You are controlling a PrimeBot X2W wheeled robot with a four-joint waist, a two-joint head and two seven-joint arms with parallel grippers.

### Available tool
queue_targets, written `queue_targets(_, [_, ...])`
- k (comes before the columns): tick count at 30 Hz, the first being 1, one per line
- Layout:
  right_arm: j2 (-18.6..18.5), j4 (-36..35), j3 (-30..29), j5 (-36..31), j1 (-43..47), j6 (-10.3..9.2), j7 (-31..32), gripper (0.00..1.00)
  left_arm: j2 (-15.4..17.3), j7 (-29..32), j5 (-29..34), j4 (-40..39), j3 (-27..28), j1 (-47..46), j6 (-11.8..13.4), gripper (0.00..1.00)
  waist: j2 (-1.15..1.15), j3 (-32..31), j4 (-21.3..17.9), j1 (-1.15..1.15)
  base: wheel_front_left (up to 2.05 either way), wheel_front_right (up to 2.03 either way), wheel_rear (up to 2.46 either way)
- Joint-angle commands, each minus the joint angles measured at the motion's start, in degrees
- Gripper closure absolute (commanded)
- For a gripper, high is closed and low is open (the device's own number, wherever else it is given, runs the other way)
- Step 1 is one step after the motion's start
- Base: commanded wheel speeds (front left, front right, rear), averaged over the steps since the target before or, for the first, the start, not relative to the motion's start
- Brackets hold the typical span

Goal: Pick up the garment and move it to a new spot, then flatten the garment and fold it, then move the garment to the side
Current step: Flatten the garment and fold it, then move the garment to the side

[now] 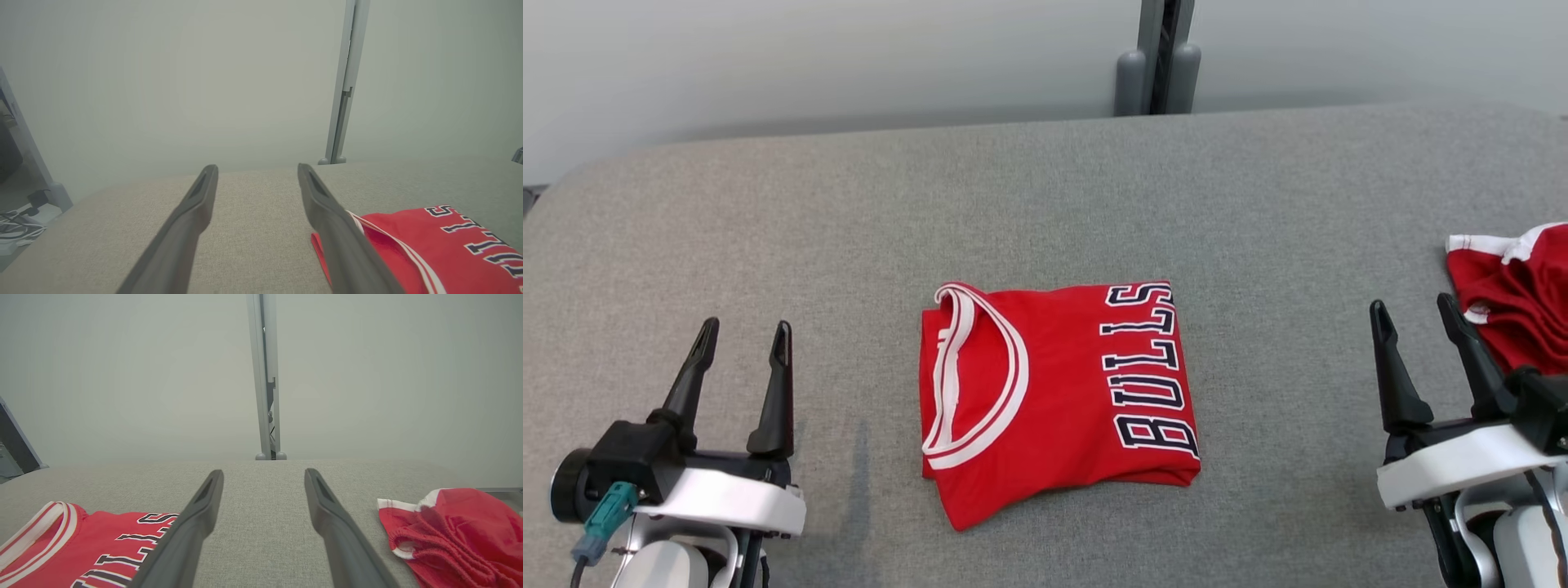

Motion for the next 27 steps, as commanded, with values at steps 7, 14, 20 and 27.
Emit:
queue_targets(7, [0.1, -1.5, -0.5, -0.4, 3.7, -0.02, 1.7, 0.00, 0.9, 1.4, 0.2, -1.6, -0.6, 3.7, 0.4, 0.00, 0.00, -4.0, 0.2, 0.00, 0.00, 0.00, 0.00])
queue_targets(14, [0.4, -3.7, -1.0, -0.8, 7.1, -0.02, 3.7, 0.00, 1.7, 2.9, 0.0, -3.3, -0.6, 6.9, 0.9, 0.00, 0.00, -6.3, 0.1, 0.00, 0.00, 0.00, 0.00])
queue_targets(20, [0.9, -5.3, -1.6, -1.1, 9.0, -0.02, 4.8, 0.00, 2.0, 4.2, -0.2, -4.9, -0.6, 8.7, 1.5, 0.00, 0.00, -7.3, -0.1, 0.00, 0.00, 0.00, 0.00])
queue_targets(27, [1.3, -6.6, -2.2, -1.4, 9.8, -0.02, 5.5, 0.00, 2.0, 5.2, -0.4, -6.4, -1.0, 9.7, 2.1, 0.00, 0.00, -7.7, -0.1, 0.00, 0.00, 0.00, 0.00])
